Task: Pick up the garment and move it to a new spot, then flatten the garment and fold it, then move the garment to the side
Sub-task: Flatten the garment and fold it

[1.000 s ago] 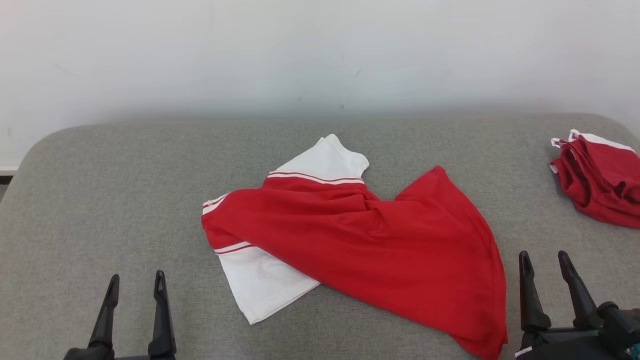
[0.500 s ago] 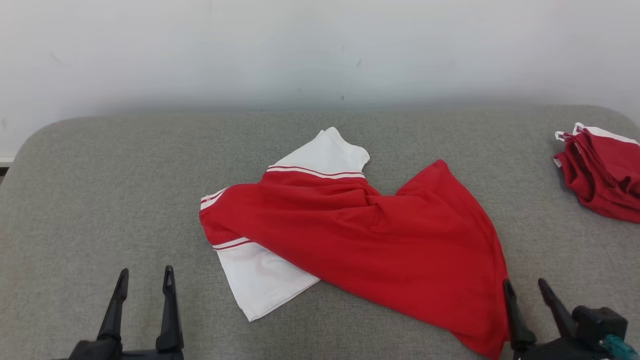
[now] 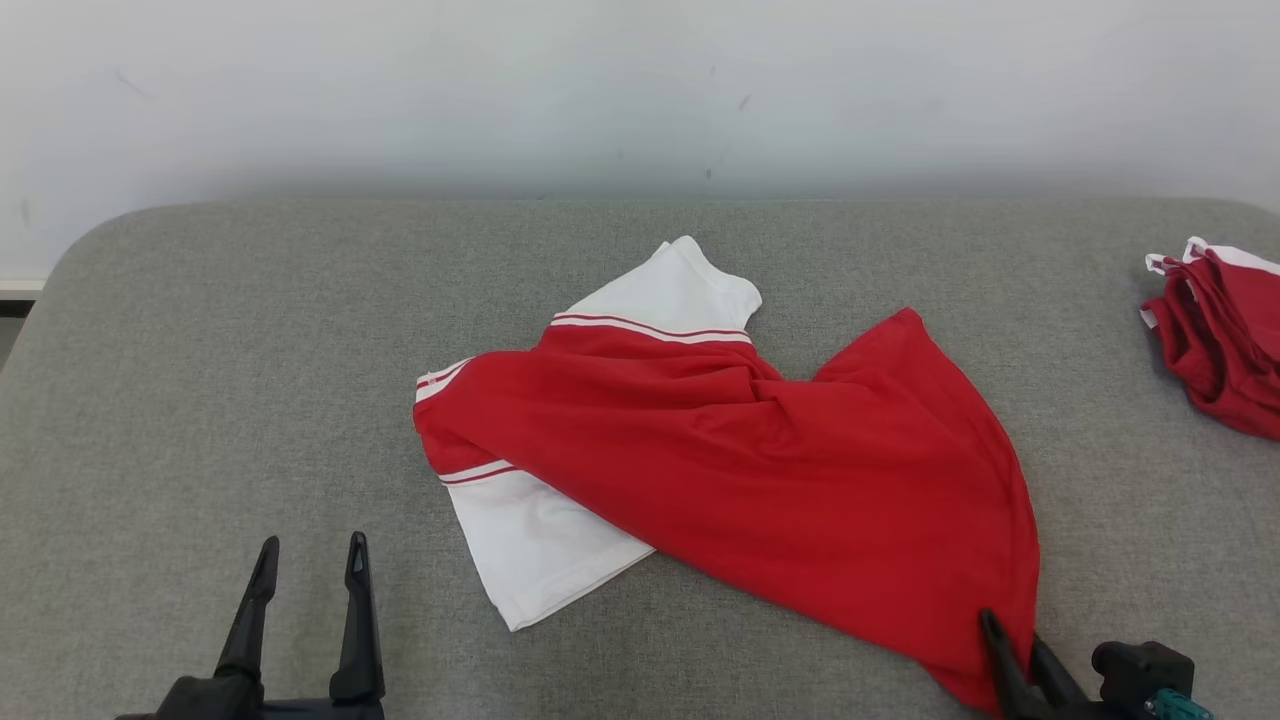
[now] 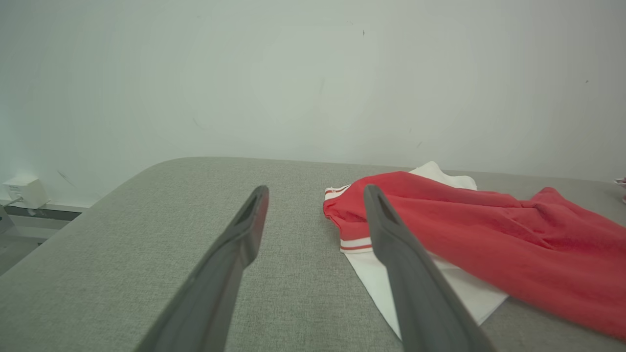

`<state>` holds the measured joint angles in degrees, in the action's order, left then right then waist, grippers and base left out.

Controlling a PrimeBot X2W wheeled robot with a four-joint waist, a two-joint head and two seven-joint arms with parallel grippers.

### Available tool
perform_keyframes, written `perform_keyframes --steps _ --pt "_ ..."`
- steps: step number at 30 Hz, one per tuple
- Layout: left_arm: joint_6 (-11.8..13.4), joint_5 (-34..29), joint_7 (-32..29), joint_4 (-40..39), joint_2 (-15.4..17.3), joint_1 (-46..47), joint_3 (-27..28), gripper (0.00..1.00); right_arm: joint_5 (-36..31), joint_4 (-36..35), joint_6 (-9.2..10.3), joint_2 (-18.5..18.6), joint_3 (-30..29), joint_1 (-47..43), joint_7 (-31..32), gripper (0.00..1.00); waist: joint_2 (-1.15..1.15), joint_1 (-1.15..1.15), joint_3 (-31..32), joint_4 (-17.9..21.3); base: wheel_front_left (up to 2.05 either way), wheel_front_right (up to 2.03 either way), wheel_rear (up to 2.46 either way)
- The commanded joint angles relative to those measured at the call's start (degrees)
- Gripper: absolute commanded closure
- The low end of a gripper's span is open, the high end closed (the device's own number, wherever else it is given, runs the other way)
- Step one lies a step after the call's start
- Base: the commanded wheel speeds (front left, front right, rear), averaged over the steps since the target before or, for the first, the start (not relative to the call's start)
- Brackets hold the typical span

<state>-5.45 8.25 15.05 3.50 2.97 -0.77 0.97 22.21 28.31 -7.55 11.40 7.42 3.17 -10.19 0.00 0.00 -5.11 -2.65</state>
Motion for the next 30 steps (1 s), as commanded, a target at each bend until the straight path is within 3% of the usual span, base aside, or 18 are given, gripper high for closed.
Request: perform_keyframes --steps 1,11,16,20,29,30 --pt "0.28 0.32 0.17 0.23 -0.09 0.82 -0.09 0.00 0.81 0.36 0.15 0.14 0.54 0.82 -0.76 1.00 0.00 0.00 -0.03 -0.03 0.00 0.00 0.00" --pt "0.81 1.07 0.17 0.92 -0.09 1.07 -1.55 0.00 2.45 -6.45 0.15 3.70 2.41 7.91 -4.63 1.00 0.00 0.00 -0.62 0.16 0.00 0.00 0.00" --pt "1.15 1.50 0.17 1.22 -0.04 1.79 -2.92 0.00 3.93 -6.44 0.15 5.83 3.05 13.38 -4.05 1.00 0.00 0.00 -1.85 -0.72 0.00 0.00 0.00" --pt "0.92 1.83 0.17 1.95 -0.08 3.30 -4.41 0.00 5.60 -2.20 0.15 7.98 3.44 19.69 -1.89 1.00 0.00 0.00 -3.49 -2.29 0.00 0.00 0.00" --pt "0.90 2.94 0.17 3.66 -0.06 5.82 -7.35 0.00 7.93 15.51 0.15 10.20 4.05 31.18 -2.53 1.00 0.00 0.00 -5.66 -5.95 0.00 0.00 0.00" --pt "0.87 3.00 0.17 3.80 -0.06 5.82 -7.41 0.00 8.24 17.71 0.15 10.05 4.48 31.97 -2.20 0.92 0.00 0.00 -5.73 -6.15 0.00 0.00 0.00"
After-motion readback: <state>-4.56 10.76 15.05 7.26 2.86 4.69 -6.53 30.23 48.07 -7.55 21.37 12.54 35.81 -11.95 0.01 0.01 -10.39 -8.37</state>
